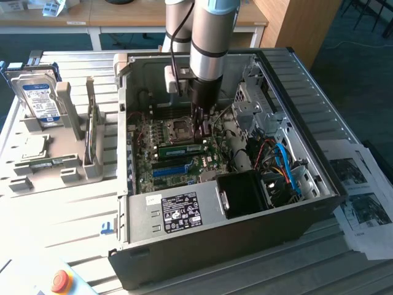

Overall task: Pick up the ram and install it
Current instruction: 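Press down the ram until it locks into place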

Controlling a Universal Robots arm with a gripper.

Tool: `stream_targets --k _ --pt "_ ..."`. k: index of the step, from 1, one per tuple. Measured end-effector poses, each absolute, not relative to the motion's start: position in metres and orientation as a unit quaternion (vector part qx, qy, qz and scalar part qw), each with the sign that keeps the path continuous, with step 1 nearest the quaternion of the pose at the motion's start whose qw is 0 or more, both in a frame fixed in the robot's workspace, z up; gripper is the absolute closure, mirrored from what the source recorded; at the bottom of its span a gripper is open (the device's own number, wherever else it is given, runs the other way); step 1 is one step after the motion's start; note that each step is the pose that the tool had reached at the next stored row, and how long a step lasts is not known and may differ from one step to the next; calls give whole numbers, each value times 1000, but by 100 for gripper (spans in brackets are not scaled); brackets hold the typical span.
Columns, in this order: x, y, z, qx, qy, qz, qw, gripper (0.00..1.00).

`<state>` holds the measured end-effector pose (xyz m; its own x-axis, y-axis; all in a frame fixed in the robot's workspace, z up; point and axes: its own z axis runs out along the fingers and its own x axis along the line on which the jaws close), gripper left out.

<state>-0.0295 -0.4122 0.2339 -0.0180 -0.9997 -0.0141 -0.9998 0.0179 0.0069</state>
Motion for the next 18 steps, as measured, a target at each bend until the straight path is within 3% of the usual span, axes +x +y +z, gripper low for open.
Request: stream_targets --k 18 --pt "-60 -412 234 -701 713 6 4 90"
